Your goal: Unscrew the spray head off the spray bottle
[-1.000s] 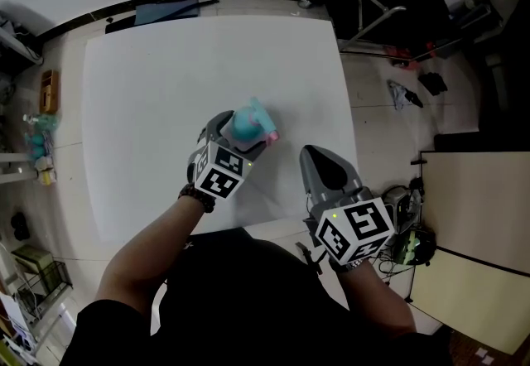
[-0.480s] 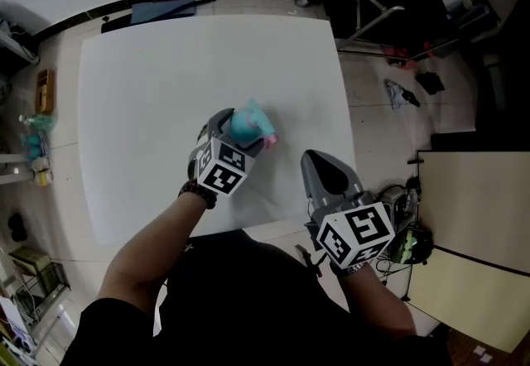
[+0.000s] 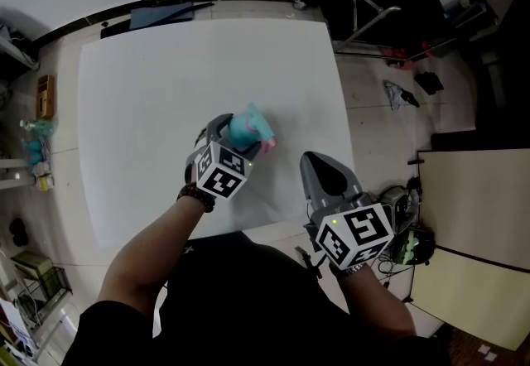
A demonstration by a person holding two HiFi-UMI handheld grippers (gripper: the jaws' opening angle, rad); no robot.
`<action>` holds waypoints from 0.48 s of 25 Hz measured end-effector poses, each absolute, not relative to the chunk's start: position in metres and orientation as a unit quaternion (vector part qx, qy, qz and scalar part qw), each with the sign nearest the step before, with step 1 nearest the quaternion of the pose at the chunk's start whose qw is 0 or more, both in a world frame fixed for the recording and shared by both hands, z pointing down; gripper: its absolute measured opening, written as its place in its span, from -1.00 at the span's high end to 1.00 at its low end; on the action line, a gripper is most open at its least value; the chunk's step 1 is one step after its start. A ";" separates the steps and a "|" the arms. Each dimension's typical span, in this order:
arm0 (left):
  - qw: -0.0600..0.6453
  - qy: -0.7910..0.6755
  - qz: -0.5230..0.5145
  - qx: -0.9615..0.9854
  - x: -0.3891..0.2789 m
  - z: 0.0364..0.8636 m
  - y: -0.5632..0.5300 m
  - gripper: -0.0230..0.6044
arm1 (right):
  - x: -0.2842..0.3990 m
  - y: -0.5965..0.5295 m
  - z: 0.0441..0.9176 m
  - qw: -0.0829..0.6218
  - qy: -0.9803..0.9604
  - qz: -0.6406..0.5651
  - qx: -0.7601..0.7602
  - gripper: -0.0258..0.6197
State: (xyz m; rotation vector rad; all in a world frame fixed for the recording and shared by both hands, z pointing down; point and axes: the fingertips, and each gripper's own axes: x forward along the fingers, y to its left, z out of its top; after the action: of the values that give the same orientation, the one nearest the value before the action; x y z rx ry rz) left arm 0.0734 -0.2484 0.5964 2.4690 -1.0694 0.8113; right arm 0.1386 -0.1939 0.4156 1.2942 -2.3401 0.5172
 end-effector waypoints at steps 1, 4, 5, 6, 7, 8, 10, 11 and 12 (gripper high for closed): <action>0.162 -0.374 0.288 0.867 0.073 0.595 -0.247 -0.37 | 0.139 -0.194 0.415 0.206 -0.841 0.185 0.464 0.95; 0.149 -0.371 0.303 0.865 0.070 0.592 -0.242 -0.37 | 0.140 -0.193 0.411 0.201 -0.843 0.182 0.464 0.95; 0.143 -0.371 0.309 0.864 0.068 0.591 -0.240 -0.37 | 0.140 -0.193 0.410 0.199 -0.844 0.180 0.464 0.95; 0.136 -0.370 0.316 0.863 0.067 0.591 -0.238 -0.37 | 0.141 -0.194 0.408 0.198 -0.844 0.179 0.465 0.95; 0.130 -0.369 0.324 0.861 0.065 0.590 -0.237 -0.37 | 0.142 -0.195 0.407 0.196 -0.845 0.178 0.465 0.95; 0.122 -0.368 0.332 0.860 0.063 0.589 -0.236 -0.36 | 0.142 -0.196 0.406 0.195 -0.845 0.177 0.465 0.95; 0.107 -0.366 0.349 0.856 0.060 0.589 -0.234 -0.36 | 0.143 -0.199 0.404 0.192 -0.847 0.176 0.463 0.95; 0.101 -0.366 0.357 0.853 0.058 0.588 -0.233 -0.36 | 0.144 -0.200 0.403 0.191 -0.848 0.176 0.462 0.95; 0.094 -0.367 0.365 0.851 0.056 0.587 -0.233 -0.36 | 0.143 -0.201 0.402 0.190 -0.849 0.176 0.460 0.95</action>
State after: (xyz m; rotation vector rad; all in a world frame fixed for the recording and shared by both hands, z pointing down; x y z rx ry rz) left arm 0.0561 -0.2326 0.5870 2.5233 -1.0879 1.0832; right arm 0.1431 -0.2010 0.4016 1.2931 -2.3870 0.4940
